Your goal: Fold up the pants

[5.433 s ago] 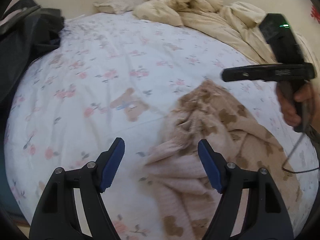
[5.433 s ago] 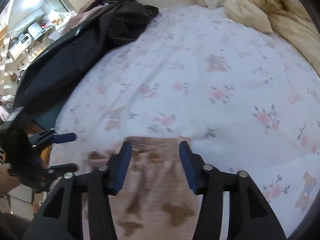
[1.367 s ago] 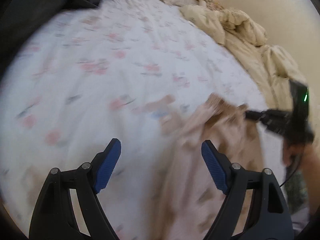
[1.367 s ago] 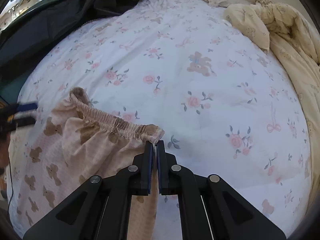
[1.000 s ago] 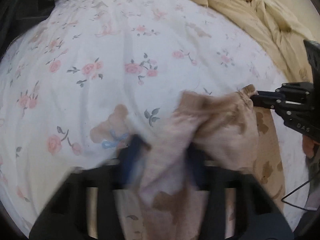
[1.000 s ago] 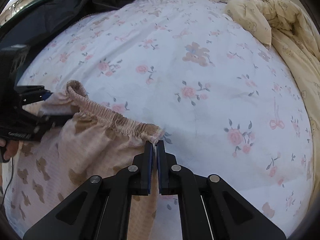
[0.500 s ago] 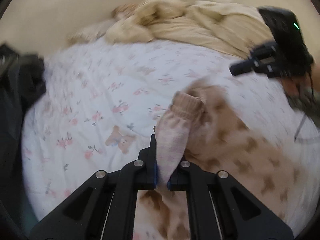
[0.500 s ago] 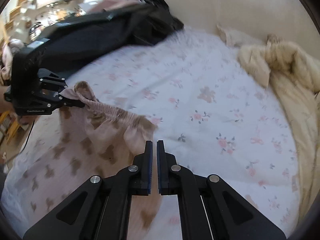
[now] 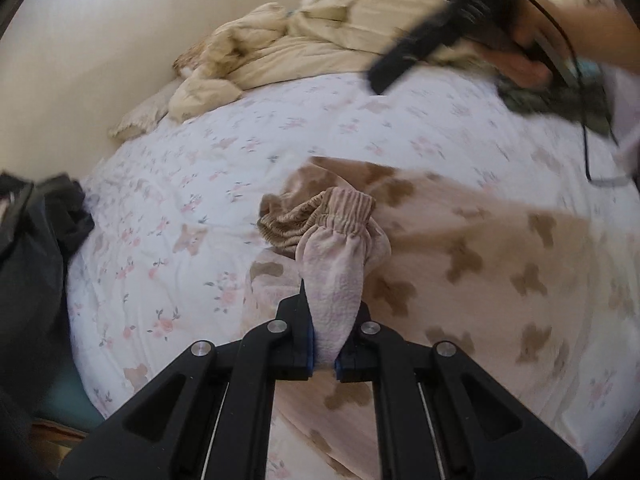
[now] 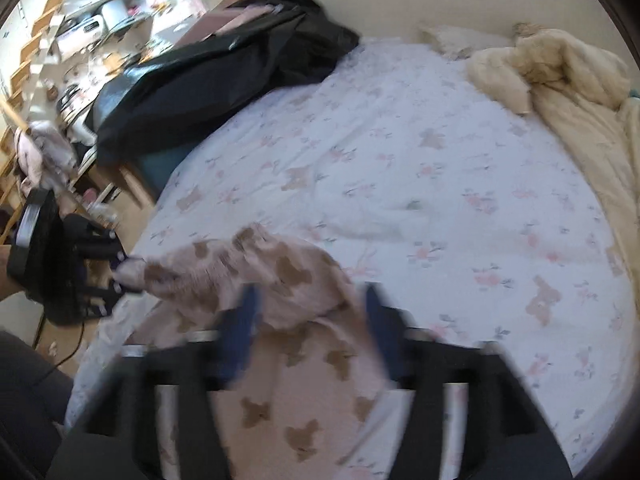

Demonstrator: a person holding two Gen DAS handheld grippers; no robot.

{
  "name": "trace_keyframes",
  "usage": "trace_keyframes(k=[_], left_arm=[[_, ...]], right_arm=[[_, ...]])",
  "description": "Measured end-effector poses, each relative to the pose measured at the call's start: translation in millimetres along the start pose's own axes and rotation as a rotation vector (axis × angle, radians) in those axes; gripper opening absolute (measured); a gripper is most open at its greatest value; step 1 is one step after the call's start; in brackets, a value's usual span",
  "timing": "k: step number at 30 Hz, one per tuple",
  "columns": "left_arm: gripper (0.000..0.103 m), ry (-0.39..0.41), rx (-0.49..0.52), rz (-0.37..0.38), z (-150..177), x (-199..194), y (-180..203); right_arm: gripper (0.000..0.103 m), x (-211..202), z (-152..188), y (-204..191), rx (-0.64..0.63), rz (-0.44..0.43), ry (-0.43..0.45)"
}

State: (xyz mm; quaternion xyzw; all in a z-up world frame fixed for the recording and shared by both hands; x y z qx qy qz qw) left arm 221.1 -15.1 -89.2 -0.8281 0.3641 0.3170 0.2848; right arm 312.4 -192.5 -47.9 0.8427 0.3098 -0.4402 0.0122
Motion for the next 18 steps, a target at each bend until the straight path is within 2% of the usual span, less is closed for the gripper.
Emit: trace_keyframes(k=[3, 5, 10, 14, 15, 16, 17, 18], left_arm=[[0.005, -0.007, 0.025, 0.011, 8, 1, 15], [0.005, -0.015, 0.042, 0.02, 14, 3, 22], [0.005, -0.023, 0.068, 0.043, 29, 7, 35], [0.005, -0.023, 0.091, 0.055, 36, 11, 41], [0.005, -0.025, 0.098, 0.057, 38, 12, 43], [0.005, -0.029, 0.104, 0.056, 40, 13, 44], [0.005, -0.032, 0.108, 0.055, 41, 14, 44], [0.005, -0.033, 0.107, 0.054, 43, 15, 43]], right_arm=[[0.065, 23, -7, -30, -0.149, 0.014, -0.049], [0.065, 48, -10, -49, -0.27, 0.024, -0.116], [0.063, 111, -13, -71, -0.447, 0.006, -0.299], [0.062, 152, 6, -79, -0.589, 0.011, -0.459], [0.055, 157, 10, -81, -0.61, -0.002, -0.475], [0.028, 159, 14, -85, -0.624, -0.027, -0.484], [0.011, 159, 16, -84, -0.64, -0.016, -0.483], [0.01, 157, 17, -84, -0.65, -0.004, -0.474]])
Point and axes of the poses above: each gripper's, at about its wrist camera, not at the fingertips, and x roughly the way its jaws point, y to its right, z to its underside, the point moved 5 cm from there along x, roughly the way its jaws point, and after that the axes turned 2 degrees about y, right-handed, at the moved point
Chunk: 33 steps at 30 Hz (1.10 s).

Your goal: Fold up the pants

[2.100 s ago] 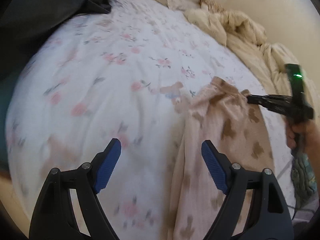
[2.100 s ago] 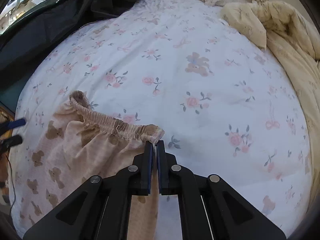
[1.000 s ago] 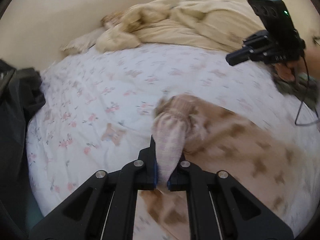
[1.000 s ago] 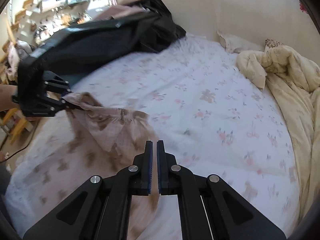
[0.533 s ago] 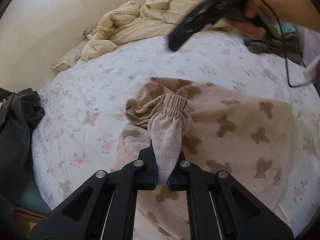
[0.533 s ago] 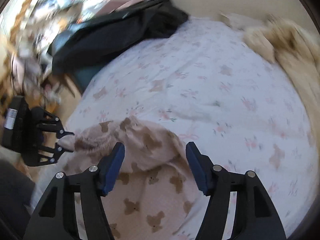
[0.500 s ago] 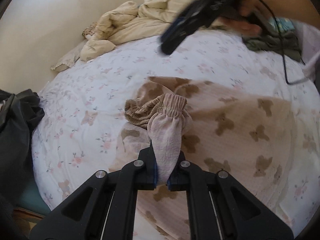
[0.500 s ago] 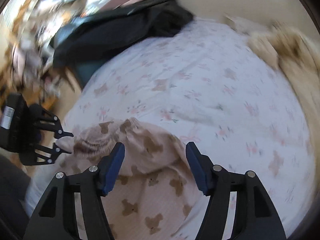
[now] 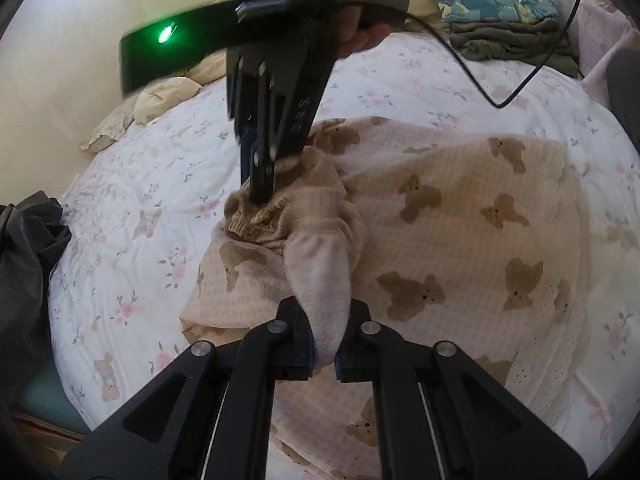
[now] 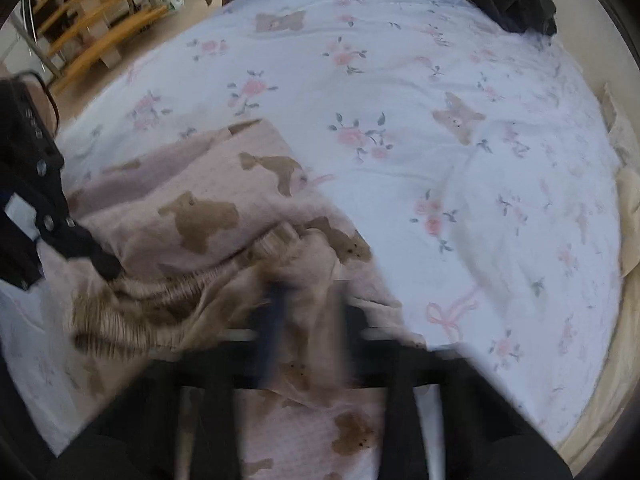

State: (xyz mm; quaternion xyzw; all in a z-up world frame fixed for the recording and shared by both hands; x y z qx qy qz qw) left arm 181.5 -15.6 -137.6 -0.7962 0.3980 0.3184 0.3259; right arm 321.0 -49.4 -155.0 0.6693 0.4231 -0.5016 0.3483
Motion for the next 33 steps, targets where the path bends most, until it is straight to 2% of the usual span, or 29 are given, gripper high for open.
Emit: trace_keyframes(k=[2, 6, 9, 11, 14, 18, 21, 23, 24, 25, 26, 27, 28, 29, 31, 32, 33], left_arm=[[0.005, 0.004, -0.021, -0.005, 2, -2, -5], [0.005, 0.055, -0.156, -0.022, -3, -25, -29], [0.005, 0.122, -0.254, -0.037, -8, -53, -45], [0.005, 0.147, -0.274, -0.045, -11, -68, -47], [0.005, 0.129, -0.18, -0.02, -13, -80, -20], [0.005, 0.037, -0.011, 0.071, 5, -83, 46], [0.005, -0.069, 0.139, 0.094, 31, -73, 90], [0.008, -0.132, 0.183, 0.078, 47, -64, 103], [0.008, -0.179, 0.168, 0.077, 55, -59, 104], [0.008, -0.238, 0.144, 0.094, 62, -54, 104], [0.01, -0.277, 0.125, 0.119, 66, -53, 104], [0.016, -0.306, 0.107, 0.138, 70, -56, 103], [0.036, -0.324, 0.093, 0.154, 72, -62, 101], [0.055, -0.331, 0.069, 0.188, 72, -72, 99], [0.058, -0.297, 0.012, 0.203, 67, -89, 89], [0.058, -0.278, -0.049, 0.193, 63, -96, 81], [0.058, -0.265, -0.156, 0.187, 56, -100, 68]], right_arm=[[0.005, -12, 7, -3, -0.001, 0.009, 0.044], [0.005, -69, 38, 3, 0.109, 0.086, 0.213], [0.005, -123, 78, -8, 0.22, 0.134, 0.386], [0.002, -143, 103, -25, 0.251, 0.149, 0.442], [0.0, -149, 144, -73, 0.279, 0.139, 0.439], [0.0, -139, 184, -134, 0.33, 0.071, 0.411], [0.0, -117, 199, -169, 0.326, 0.008, 0.336], [0.0, -102, 208, -189, 0.324, -0.062, 0.269], [0.0, -92, 212, -196, 0.338, -0.11, 0.212], [0.001, -83, 217, -200, 0.342, -0.108, 0.16], [0.007, -79, 222, -199, 0.349, -0.081, 0.123], [0.007, -77, 228, -197, 0.372, -0.081, 0.097], [0.007, -78, 234, -194, 0.402, -0.095, 0.085], [0.007, -82, 236, -190, 0.429, -0.083, 0.087], [0.007, -93, 238, -178, 0.516, -0.09, 0.124], [0.008, -101, 236, -170, 0.586, -0.1, 0.163], [0.013, -108, 233, -163, 0.669, -0.111, 0.208]])
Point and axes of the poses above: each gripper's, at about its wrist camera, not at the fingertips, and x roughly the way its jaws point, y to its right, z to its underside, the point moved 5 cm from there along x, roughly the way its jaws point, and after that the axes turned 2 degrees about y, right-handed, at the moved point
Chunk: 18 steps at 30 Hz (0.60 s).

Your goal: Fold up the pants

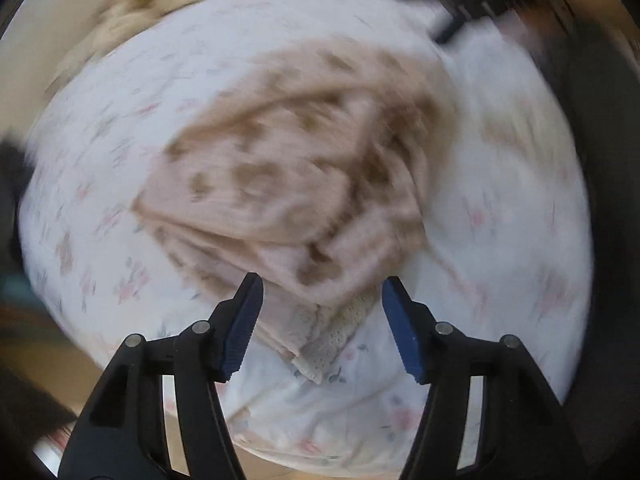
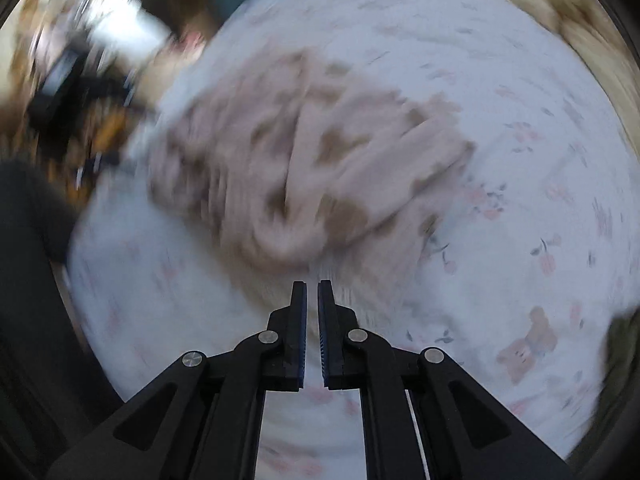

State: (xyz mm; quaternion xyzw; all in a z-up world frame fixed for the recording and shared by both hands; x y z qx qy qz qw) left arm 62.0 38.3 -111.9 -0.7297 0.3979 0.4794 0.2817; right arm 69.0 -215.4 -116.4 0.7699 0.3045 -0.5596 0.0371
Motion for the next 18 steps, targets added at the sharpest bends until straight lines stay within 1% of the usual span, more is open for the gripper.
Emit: trace_keyframes(k=[1, 2, 3, 4, 6, 7, 8, 9, 10, 11, 12, 13, 14, 15, 16, 17, 18], left_arm=[[0.058, 0.015, -0.112, 0.01, -7, -5, -10], [0.058, 0.017, -0.23, 0.004, -15, -7, -22], [0.058, -0.011, -0.356, -0.023, -21, -3, -36], [0.058, -0.043, -0.433, -0.054, -22, 0, -43], [0.058, -0.128, -0.617, -0.13, -18, 12, -58], [0.058, -0.15, -0.707, -0.138, -13, 15, -62], [0.058, -0.144, -0.844, -0.114, -6, 18, -65], [0.058, -0.133, -0.931, -0.098, 1, 19, -63], [0.058, -0.118, -1.023, -0.085, 9, 20, -62], [0.058, -0.092, -1.109, -0.059, 15, 21, -60], [0.058, -0.071, -1.178, -0.031, 20, 24, -56], [0.056, -0.049, -1.248, -0.006, 25, 25, -53], [0.056, -0.022, -1.319, 0.022, 27, 27, -50], [0.056, 0.006, -1.362, 0.06, 22, 28, -42], [0.056, 0.022, -1.357, 0.084, 20, 31, -37], [0.056, 0.026, -1.333, 0.085, 15, 34, -34], [0.056, 0.024, -1.317, 0.06, 9, 38, -33]], right_arm=[[0.021, -2, -6, 3, 0.091, -0.022, 0.029], [0.037, -2, -10, 5, 0.158, -0.04, 0.041], [0.05, -1, -13, 7, 0.24, -0.074, 0.061], [0.051, 2, -17, 11, 0.314, -0.101, 0.08], [0.051, 10, -19, 18, 0.433, -0.109, 0.095], [0.051, 12, -19, 20, 0.471, -0.112, 0.1], [0.051, 14, -21, 20, 0.532, -0.149, 0.113], [0.051, 17, -22, 18, 0.575, -0.201, 0.115], [0.051, 19, -23, 12, 0.589, -0.239, 0.119], [0.051, 18, -24, 7, 0.58, -0.244, 0.121], [0.051, 21, -26, -4, 0.547, -0.231, 0.124], [0.051, 22, -28, -12, 0.506, -0.214, 0.122], [0.051, 24, -30, -21, 0.449, -0.183, 0.119], [0.051, 27, -31, -24, 0.421, -0.162, 0.117], [0.051, 32, -30, -26, 0.403, -0.141, 0.111], [0.051, 34, -23, -23, 0.405, -0.132, 0.104], [0.051, 38, -22, -20, 0.419, -0.125, 0.096]])
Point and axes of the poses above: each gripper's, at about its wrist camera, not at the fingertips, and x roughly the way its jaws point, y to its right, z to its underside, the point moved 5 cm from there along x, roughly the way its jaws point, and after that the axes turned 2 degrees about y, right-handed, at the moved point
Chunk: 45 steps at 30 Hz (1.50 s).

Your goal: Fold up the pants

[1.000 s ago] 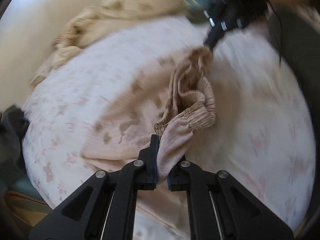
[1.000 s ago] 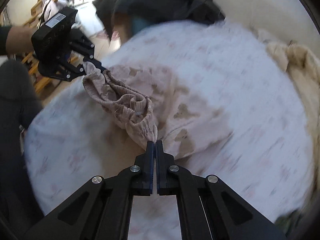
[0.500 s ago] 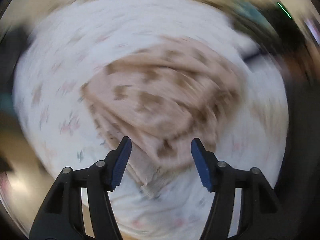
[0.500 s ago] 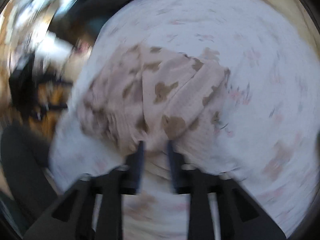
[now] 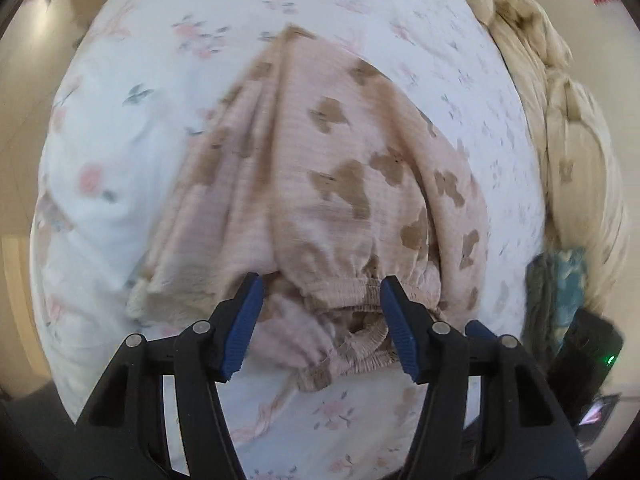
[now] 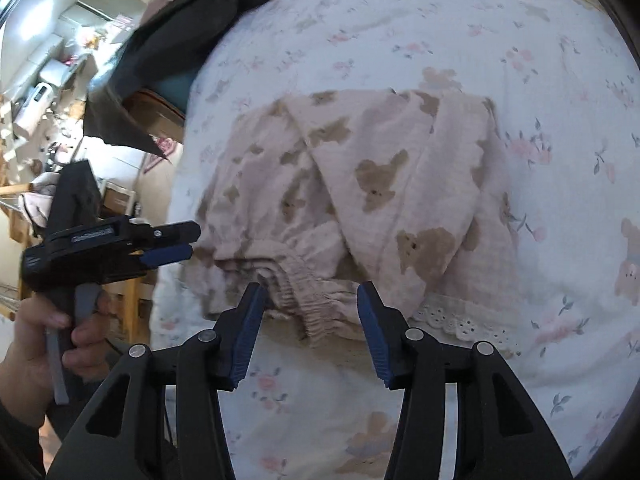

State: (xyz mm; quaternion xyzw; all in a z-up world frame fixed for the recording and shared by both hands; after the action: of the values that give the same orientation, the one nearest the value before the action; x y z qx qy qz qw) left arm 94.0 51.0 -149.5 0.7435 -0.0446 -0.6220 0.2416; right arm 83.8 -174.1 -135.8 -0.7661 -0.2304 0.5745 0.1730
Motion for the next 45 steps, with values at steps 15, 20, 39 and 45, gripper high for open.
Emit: trace_keyframes(k=[15, 20, 39, 45], left_arm=[[0.005, -0.003, 0.097, -0.009, 5, 18, 26], [0.003, 0.05, 0.132, 0.025, 3, -5, 34], [0.041, -0.072, 0.173, -0.097, 45, 1, 13], [0.048, 0.118, 0.099, -0.121, -22, -47, -9]], right_arm=[[0.051, -2, 0, 6, 0.011, -0.009, 0.014], [0.048, 23, 7, -6, -0.134, 0.127, -0.036], [0.027, -9, 46, 2, -0.273, 0.151, -0.132], [0.049, -72, -24, 73, 0.064, 0.08, 0.135]])
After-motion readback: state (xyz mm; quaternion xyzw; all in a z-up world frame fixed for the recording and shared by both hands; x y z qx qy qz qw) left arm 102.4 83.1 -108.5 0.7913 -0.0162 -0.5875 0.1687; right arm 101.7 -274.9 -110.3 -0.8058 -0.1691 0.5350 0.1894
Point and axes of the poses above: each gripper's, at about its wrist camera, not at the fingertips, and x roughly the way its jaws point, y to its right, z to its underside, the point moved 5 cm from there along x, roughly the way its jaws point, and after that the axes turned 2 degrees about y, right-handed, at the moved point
